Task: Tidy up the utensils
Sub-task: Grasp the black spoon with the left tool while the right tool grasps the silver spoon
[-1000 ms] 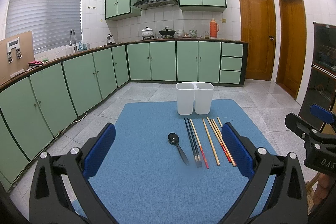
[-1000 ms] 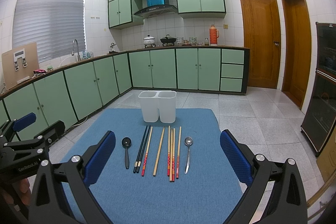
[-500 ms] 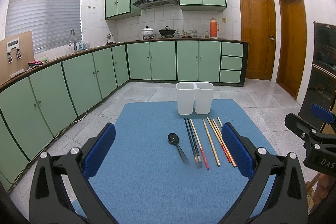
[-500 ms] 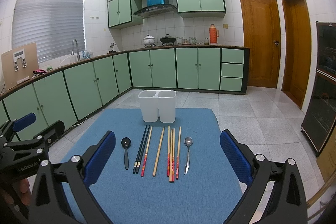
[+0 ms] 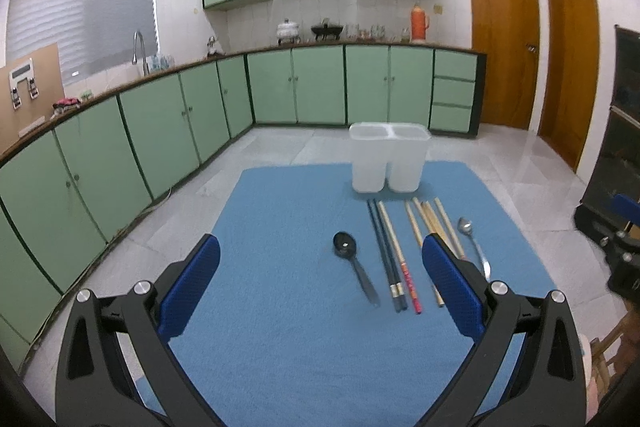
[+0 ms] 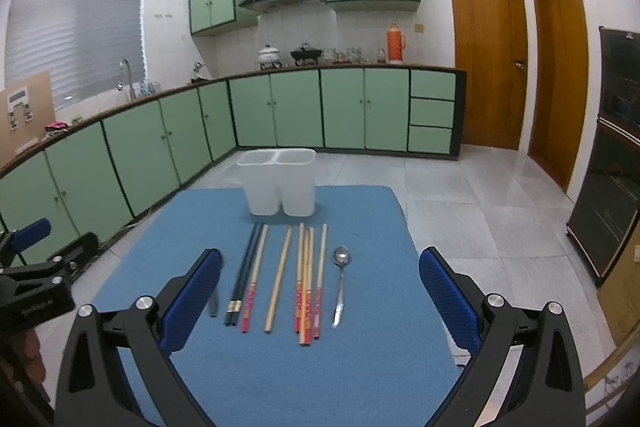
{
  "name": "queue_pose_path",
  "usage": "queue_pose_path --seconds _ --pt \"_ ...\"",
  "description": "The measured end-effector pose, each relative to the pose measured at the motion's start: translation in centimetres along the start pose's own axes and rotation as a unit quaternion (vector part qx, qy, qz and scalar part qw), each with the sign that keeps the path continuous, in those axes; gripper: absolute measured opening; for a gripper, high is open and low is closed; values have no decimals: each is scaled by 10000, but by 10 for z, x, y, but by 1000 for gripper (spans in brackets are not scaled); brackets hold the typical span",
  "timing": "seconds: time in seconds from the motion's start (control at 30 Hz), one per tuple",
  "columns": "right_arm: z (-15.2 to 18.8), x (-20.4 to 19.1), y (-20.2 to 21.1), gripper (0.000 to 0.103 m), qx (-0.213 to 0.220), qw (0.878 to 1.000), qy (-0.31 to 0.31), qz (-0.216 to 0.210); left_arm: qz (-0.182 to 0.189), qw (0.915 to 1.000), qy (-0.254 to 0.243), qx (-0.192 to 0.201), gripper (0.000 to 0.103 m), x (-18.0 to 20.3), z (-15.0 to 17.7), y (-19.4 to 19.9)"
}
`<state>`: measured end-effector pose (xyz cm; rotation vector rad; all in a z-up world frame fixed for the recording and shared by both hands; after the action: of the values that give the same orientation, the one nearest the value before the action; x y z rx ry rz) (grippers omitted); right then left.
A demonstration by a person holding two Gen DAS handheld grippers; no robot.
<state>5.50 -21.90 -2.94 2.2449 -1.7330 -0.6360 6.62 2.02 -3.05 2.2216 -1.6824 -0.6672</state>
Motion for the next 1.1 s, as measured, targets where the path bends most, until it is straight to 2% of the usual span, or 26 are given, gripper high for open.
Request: queue_pose_path --seconds 0.13,0.33,0.47,0.6,0.67,0.87,0.97,1.07,1.1 --pt "-5 22 -32 94 -255 9996 -127 27 -81 9995 -69 -310 98 0 -6 -35" --pt "-10 56 -96 81 -773 9963 -374 -71 -52 9956 -190 -918 98 17 -10 -105" --pt "-2 78 -149 70 -1400 9884 -567 -170 29 9887 -297 -1471 98 36 -1 -154" --pt "13 96 -189 63 -1894 9782 -833 -200 64 9799 -365 -1959 98 53 10 -198" --pt "19 101 -206 60 -2077 9734 -936 -248 38 9759 -389 -2148 98 61 16 -212" --pt "26 101 -236 59 -2295 9684 -905 -359 -6 9700 -446 -2389 98 71 25 -233" --pt "30 103 -251 53 -2456 9639 -966 -350 3 9678 -458 -2474 98 75 29 -240" --pt "35 105 -262 49 -2594 9598 -1027 -306 38 9651 -441 -2582 93 78 33 -248" --pt "35 105 -264 48 -2616 9589 -1048 -330 61 9640 -426 -2623 88 77 33 -251"
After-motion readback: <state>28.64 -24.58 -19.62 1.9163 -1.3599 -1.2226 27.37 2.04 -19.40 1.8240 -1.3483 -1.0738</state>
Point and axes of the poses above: each gripper's, at about its wrist camera, not at the fingertips, and y roughly against the way its jaws point, x to its right, z to its underside, the point moved 2 cm from there along -y, roughly the way its jaws point, and after that the axes turned 14 degrees about -z, right-handed, at the moved point
